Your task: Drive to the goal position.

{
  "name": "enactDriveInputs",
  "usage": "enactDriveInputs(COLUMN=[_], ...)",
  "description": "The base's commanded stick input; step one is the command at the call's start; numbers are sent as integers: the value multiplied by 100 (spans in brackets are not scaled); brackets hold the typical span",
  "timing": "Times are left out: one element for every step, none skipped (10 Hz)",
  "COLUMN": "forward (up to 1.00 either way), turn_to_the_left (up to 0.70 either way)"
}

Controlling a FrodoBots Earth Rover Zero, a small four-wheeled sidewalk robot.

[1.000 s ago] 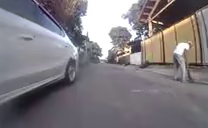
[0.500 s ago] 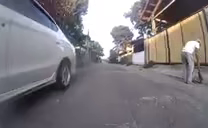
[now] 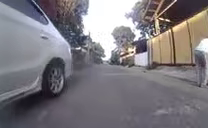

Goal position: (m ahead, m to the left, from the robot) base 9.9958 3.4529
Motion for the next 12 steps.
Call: enactDriveInputs(forward=[100,100,100,100,100,100,100,100,100,100,100,100], turn_to_the_left=[1,1,1,1,1,1,1,1,1,1,1,1])
